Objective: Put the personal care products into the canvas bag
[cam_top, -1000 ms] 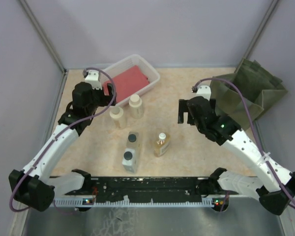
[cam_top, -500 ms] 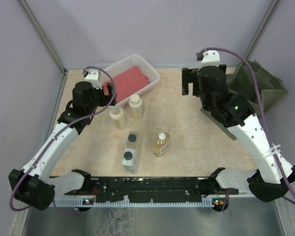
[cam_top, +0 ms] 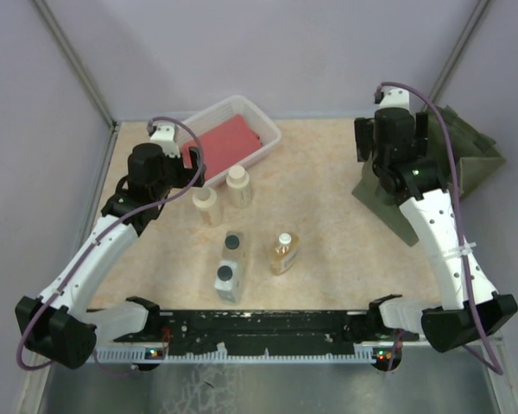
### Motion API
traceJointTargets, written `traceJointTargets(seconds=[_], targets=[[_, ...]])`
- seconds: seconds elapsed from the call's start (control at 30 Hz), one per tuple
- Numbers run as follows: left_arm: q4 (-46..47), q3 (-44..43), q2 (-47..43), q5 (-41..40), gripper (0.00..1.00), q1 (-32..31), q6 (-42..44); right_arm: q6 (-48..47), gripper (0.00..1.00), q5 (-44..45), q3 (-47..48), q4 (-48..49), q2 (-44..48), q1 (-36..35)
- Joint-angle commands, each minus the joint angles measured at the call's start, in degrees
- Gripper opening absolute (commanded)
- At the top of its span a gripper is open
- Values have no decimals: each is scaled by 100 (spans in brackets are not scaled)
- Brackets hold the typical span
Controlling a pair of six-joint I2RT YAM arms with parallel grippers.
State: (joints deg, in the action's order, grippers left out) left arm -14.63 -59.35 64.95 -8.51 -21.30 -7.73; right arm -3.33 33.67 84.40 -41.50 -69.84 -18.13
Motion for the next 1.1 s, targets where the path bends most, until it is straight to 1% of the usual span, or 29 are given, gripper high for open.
traceJointTargets(seconds=[0.0,0.23,0.43,0.87,1.03,1.07], targets=[[-30,-101,-60,80,100,-27,-16,-431,99,-139,-232,577,7,165],[-57,-77,-118,97,100,-27,-12,-237,99,-538,-635,731,-165,486],[-79,-57,-152,80,100,-26,25,-6,99,-1012,-896,935,-289,915],[-98,-76,-174,129,100,-23,49,166,99,-1502,-1290,1115,-589,975],[-119,-63,-201,159,100,-24,48,228,99,-1569,-1207,1188,-860,1133],[-119,-56,-202,156,100,-26,50,262,96,-1634,-1154,1151,-912,1164]])
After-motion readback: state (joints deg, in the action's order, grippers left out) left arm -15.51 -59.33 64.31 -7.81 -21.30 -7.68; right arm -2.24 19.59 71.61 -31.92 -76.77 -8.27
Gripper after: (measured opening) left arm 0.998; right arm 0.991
